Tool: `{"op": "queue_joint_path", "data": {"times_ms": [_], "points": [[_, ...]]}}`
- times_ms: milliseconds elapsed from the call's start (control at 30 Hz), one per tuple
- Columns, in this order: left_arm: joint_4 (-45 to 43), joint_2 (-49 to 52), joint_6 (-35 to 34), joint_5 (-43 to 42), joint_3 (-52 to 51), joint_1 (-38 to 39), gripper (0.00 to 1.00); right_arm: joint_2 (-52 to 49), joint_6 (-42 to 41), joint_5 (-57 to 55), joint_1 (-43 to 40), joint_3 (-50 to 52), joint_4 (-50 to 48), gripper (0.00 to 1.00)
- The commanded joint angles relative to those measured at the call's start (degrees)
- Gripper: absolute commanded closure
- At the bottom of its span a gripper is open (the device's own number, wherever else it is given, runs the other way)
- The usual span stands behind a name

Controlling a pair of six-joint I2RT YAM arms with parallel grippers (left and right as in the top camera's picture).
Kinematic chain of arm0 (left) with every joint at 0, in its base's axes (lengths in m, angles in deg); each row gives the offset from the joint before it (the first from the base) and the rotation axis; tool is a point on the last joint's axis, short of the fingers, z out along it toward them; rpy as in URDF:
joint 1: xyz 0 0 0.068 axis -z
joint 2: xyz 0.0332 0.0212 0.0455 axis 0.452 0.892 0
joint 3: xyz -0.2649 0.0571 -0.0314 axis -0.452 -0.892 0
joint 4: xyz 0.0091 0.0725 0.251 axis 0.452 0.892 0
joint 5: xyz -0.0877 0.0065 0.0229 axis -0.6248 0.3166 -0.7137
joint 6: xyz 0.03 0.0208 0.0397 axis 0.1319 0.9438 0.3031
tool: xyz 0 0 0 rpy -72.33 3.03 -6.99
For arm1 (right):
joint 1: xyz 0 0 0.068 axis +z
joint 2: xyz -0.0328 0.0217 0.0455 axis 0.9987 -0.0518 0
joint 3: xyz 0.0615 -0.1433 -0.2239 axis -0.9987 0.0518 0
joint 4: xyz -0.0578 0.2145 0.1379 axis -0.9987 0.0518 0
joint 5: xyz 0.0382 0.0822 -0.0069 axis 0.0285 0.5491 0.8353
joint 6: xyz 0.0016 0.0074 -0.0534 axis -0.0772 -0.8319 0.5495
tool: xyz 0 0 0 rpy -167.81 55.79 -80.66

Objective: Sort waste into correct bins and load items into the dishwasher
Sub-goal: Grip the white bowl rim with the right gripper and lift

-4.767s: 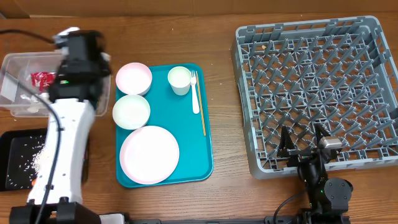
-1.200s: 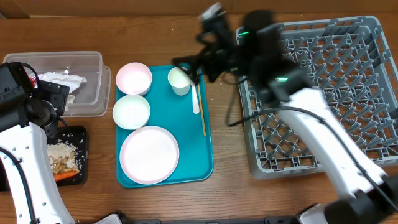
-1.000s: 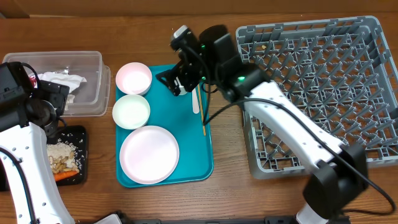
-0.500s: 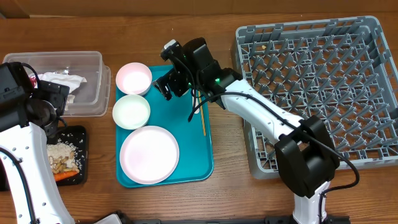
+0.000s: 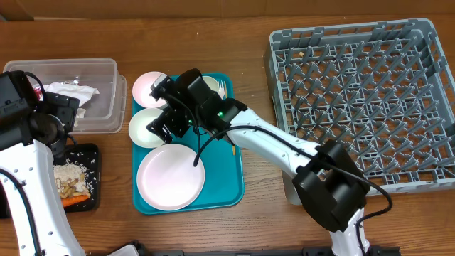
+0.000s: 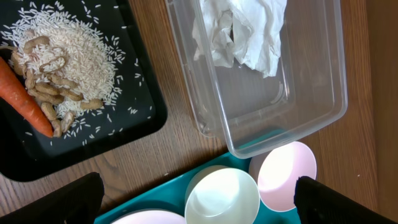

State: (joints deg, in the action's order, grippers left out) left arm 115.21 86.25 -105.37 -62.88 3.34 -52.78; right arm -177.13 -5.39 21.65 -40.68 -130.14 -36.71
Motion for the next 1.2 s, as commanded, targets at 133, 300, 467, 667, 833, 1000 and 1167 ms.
{"op": "queue_joint_path", "data": {"times_ms": [133,300,467,667,833,1000,1167], "points": [[-0.02,-0.02,-0.55,-0.02,0.02,0.07,0.0,-1.88,-3.52,-3.65,0.52,-1.44,1.22,0.08],[-0.02,-0.02,-0.55,-0.02,0.02,0.07,0.0,-4.02,-7.82,-7.93,0.52,-1.44,1.2,0.17],[-0.02,-0.02,-0.55,-0.02,0.02,0.07,0.0,-4.39,-11.93,-8.13,0.52,-1.44,2.91,0.25],[-0.02,-0.02,-0.55,-0.02,0.02,0.07,0.0,-5.22,-13.97,-8.15,1.64,-1.42,4.72,0.28],[-0.02,-0.02,-0.55,-0.02,0.02,0.07,0.0,-7.28,-14.03,-8.13,2.58,-1.44,2.45,0.3],[-0.02,-0.02,-0.55,-0.02,0.02,0.07,0.0,-8.17,-15.28,-8.76,2.67,-1.44,2.08,0.36],[-0.02,-0.02,-0.55,-0.02,0.02,0.07,0.0,-8.17,-15.28,-9.86,2.67,-1.44,2.08,0.47]]}}
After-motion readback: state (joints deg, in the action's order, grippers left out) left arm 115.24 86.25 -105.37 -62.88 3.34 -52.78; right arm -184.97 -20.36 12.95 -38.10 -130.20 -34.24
